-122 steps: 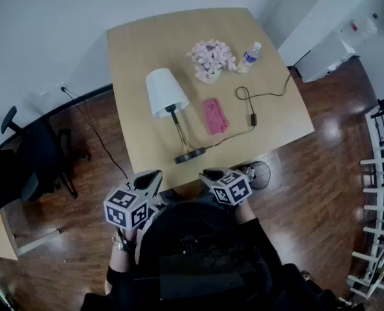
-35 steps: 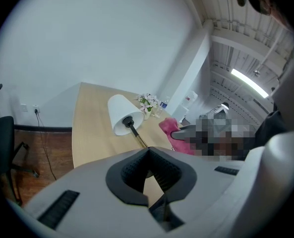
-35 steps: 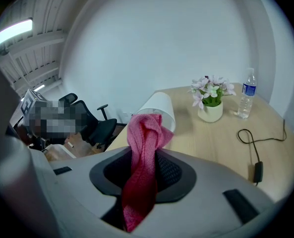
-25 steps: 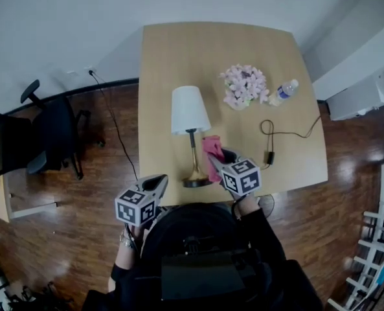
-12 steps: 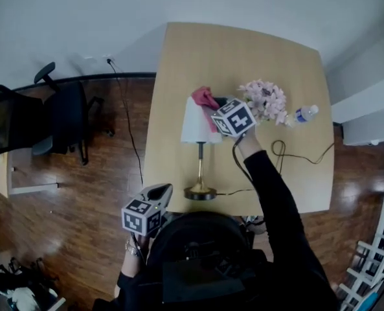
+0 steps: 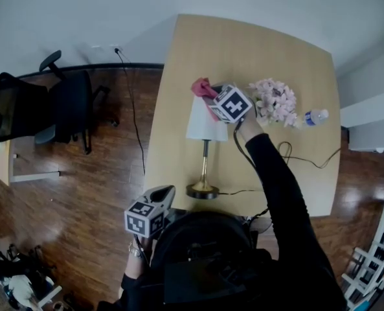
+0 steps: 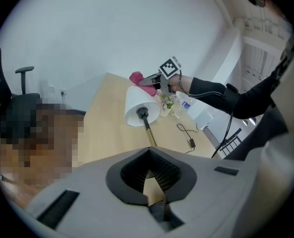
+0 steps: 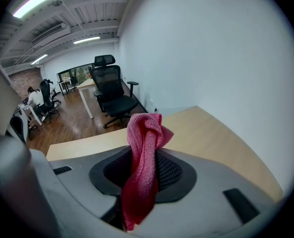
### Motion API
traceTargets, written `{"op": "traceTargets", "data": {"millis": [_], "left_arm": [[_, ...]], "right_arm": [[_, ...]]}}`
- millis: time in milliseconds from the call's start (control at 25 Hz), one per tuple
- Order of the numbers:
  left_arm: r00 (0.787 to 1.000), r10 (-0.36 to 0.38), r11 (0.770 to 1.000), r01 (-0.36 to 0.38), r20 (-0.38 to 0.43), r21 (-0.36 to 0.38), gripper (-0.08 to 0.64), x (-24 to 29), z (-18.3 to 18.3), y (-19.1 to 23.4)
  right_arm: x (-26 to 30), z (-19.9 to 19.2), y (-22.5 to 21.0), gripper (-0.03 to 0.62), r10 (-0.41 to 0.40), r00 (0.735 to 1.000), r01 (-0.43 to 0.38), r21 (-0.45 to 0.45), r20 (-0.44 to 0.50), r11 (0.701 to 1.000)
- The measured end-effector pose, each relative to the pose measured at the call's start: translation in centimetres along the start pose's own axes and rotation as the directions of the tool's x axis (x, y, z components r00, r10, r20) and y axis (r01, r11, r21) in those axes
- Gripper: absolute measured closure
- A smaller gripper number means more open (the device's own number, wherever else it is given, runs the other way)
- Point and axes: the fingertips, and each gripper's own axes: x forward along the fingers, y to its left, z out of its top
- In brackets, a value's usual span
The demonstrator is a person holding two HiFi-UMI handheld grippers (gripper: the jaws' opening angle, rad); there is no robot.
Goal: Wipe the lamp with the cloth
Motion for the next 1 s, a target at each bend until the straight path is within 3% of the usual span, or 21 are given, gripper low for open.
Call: {"op": "traceTargets", "data": {"millis": [120,320,720,880,1000], "left_arm": [[1.000,-0.006,1.000,0.006,0.001,0.009,0.555,0.1,-0.1,-0.2],[1.000,-0.021,1.000,0.021,0.004,0.023,0.556,0.1,-0.1,-0.7],[0.998,-0.059,0.996,0.061,-0.026,0.064,0.555,1.5,0.6,-1.8],[0.997,-0.066,0.995,0.069,-0.043,0.074,0.555,2.1,1.0,-2.2],[0.997,-0.055,0.995,0.059,-0.055,0.077,0.556,2.3,1.2,-2.1]], "right_arm": [[-0.3,-0.6,0.4,0.468,-0.005,1.000,0.005,-0.011,-0.018,1.000],[-1.9,-1.6,5.0,0.468,0.076,0.997,-0.076,-0.023,-0.005,0.997],[-5.0,-3.9,11.7,0.468,0.154,0.988,-0.153,-0.070,0.015,0.986],[-6.1,-4.5,10.8,0.468,0.171,0.985,-0.170,-0.030,0.037,0.985],[-7.0,-4.1,6.3,0.468,0.094,0.992,-0.096,0.020,0.087,0.995]]}}
